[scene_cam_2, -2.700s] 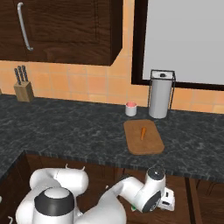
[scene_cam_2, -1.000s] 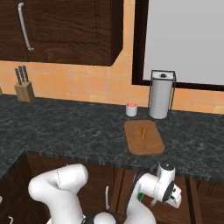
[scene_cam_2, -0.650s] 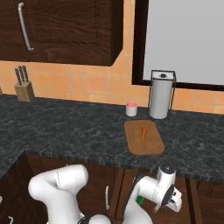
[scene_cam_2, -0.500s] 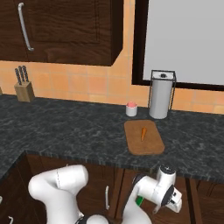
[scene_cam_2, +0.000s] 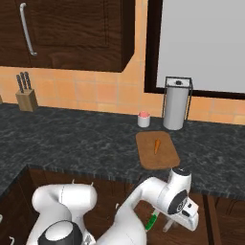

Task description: Place the appropriate cutting tool for cutting the carrot skin on the cutting board.

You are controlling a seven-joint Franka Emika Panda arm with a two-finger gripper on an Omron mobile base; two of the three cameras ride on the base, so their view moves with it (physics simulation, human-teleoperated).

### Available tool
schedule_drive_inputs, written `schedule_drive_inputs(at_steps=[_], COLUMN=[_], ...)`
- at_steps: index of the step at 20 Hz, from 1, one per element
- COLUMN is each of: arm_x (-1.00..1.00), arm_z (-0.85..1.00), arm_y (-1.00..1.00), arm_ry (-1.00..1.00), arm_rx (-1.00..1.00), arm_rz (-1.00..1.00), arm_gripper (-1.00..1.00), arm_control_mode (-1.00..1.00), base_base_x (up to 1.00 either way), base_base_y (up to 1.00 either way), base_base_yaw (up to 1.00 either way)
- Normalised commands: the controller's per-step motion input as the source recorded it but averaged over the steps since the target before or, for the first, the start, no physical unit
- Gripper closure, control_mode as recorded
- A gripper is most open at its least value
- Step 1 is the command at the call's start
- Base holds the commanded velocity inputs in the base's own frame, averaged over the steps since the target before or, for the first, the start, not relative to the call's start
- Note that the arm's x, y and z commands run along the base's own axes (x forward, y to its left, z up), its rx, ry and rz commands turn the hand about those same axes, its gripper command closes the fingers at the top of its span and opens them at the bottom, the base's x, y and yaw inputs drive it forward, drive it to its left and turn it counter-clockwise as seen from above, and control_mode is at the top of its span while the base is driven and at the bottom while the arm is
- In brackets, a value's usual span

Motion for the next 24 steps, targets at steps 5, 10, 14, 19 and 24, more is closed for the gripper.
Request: schedule_drive_inputs(at_steps=[5, 10, 14, 19, 24], arm_x=[0.19, 0.95, 1.00, 1.00, 0.93], arm_z=[1.00, 0.94, 0.56, 0.03, 0.00], arm_y=[0.91, 0.39, 0.00, 0.00, 0.03], arm_ry=[-0.05, -0.07, 0.00, 0.00, -0.03], arm_rx=[0.00, 0.00, 0.00, 0.00, -0.05], arm_rz=[0.01, 0.02, 0.00, 0.00, 0.02], arm_gripper=[1.00, 1.00, 1.00, 1.00, 1.00], arm_control_mode=[-1.00, -1.00, -1.00, -1.00, -1.00], base_base_x=[0.00, 0.00, 0.00, 0.00, 0.00], base_base_y=[0.00, 0.00, 0.00, 0.00, 0.00], base_base_yaw=[0.00, 0.00, 0.00, 0.00, 0.00])
